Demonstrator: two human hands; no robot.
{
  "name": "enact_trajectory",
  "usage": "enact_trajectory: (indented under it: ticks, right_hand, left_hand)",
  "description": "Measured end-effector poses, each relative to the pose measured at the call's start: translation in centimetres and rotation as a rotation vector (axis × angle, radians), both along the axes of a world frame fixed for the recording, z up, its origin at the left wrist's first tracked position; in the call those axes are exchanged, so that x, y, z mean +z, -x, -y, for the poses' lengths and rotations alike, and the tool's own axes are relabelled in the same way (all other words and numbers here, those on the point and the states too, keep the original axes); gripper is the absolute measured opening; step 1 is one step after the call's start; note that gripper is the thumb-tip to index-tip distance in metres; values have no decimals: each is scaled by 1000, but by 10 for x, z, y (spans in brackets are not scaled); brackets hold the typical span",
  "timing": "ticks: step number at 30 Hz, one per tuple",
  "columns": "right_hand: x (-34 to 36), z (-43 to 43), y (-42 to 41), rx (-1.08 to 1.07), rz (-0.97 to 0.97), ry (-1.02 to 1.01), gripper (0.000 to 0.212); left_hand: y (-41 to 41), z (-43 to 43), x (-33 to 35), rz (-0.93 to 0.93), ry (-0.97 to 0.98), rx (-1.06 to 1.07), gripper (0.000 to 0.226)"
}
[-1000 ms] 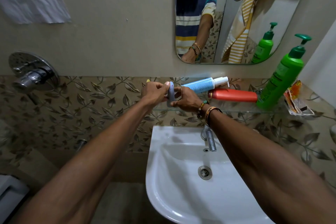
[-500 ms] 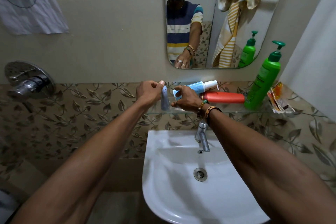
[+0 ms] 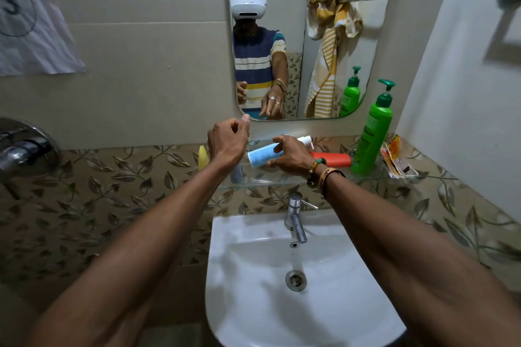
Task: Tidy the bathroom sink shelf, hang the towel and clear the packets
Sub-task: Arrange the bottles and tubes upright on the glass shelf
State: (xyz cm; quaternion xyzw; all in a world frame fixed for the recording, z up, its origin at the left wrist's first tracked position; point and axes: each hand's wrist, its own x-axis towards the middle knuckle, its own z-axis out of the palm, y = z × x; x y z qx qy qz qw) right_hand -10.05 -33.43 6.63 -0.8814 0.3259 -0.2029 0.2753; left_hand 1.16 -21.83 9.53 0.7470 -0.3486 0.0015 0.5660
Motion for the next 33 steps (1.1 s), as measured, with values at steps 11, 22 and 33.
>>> enact_trajectory:
  ticks: [11, 22, 33]
  right_hand:
    - [3, 29, 23, -66, 13, -53, 77]
    - [-15, 60, 27, -58, 15, -75, 50]
    - [-40, 76, 28, -5, 23, 29, 32]
  left_hand:
    - [21, 38, -2, 84, -56, -123, 28]
    - [17, 75, -22, 118, -243, -78, 19]
    - [9, 107, -58, 126, -452, -103, 35]
